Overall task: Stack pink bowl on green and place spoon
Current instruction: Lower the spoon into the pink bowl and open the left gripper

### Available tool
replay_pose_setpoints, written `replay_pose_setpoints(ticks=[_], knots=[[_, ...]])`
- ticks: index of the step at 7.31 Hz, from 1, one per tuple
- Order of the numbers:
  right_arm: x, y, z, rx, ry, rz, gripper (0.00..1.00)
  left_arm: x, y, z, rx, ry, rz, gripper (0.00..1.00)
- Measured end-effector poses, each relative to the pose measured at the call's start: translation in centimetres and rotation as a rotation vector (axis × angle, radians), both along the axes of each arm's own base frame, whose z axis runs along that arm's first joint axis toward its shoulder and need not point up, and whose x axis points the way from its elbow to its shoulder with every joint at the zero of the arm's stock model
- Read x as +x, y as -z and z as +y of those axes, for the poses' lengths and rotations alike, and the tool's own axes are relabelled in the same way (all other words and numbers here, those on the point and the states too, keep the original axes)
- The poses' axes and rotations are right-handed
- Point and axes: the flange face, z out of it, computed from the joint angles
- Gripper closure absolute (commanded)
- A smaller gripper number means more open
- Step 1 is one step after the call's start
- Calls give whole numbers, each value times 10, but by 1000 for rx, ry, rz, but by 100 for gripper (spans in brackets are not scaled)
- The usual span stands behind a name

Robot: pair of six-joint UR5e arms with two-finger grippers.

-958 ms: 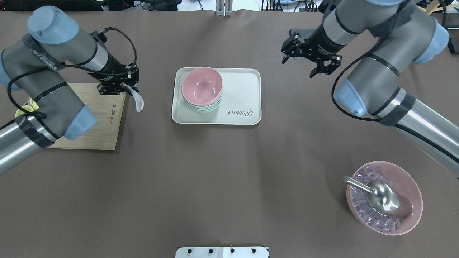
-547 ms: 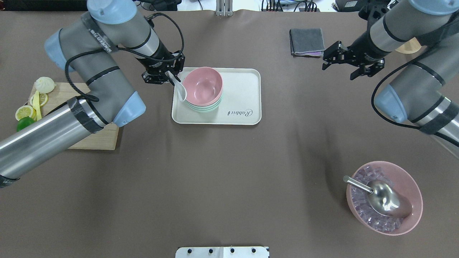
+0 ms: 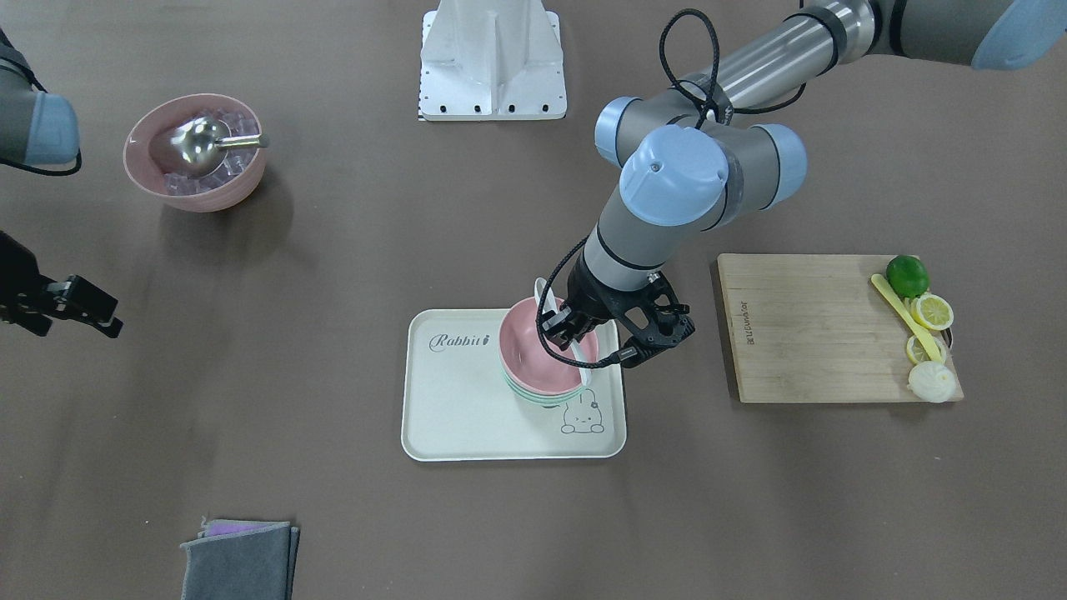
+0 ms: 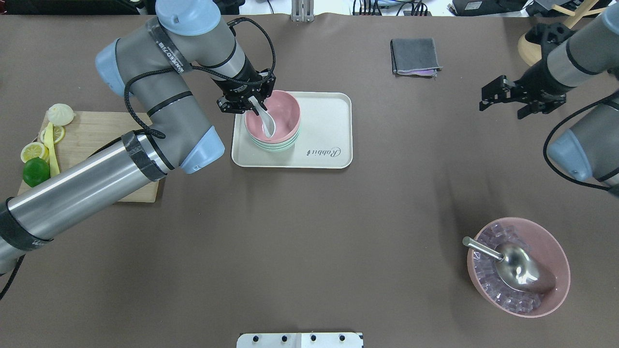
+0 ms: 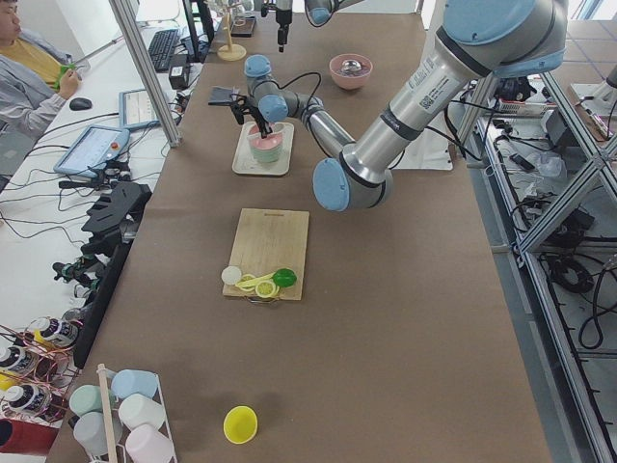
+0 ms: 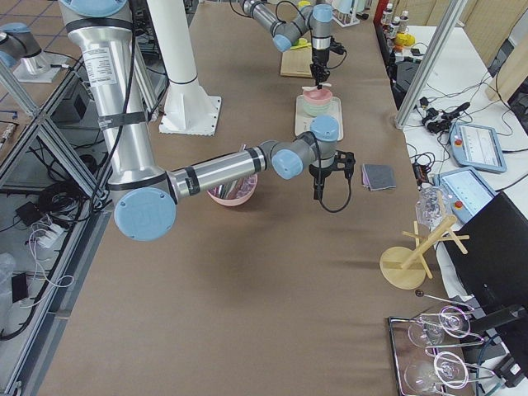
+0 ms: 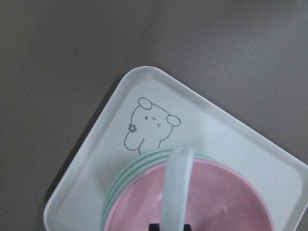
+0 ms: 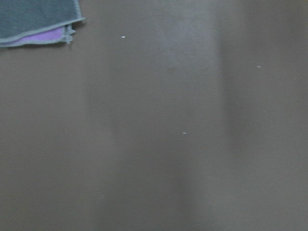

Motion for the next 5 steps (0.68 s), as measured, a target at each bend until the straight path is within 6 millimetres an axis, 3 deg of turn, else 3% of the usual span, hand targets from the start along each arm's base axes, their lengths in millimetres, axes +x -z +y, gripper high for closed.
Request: replay_pose_setpoints(ticks=[1, 3, 5], knots=[[28, -27, 7, 27, 28, 29, 0, 1, 2, 0, 4, 0, 2, 100], [65, -62, 21, 54, 62, 60, 0, 1, 5, 0, 9, -2, 4, 2], [75, -71, 26, 54, 72, 58, 0, -1, 1, -3, 54, -6, 3, 2]])
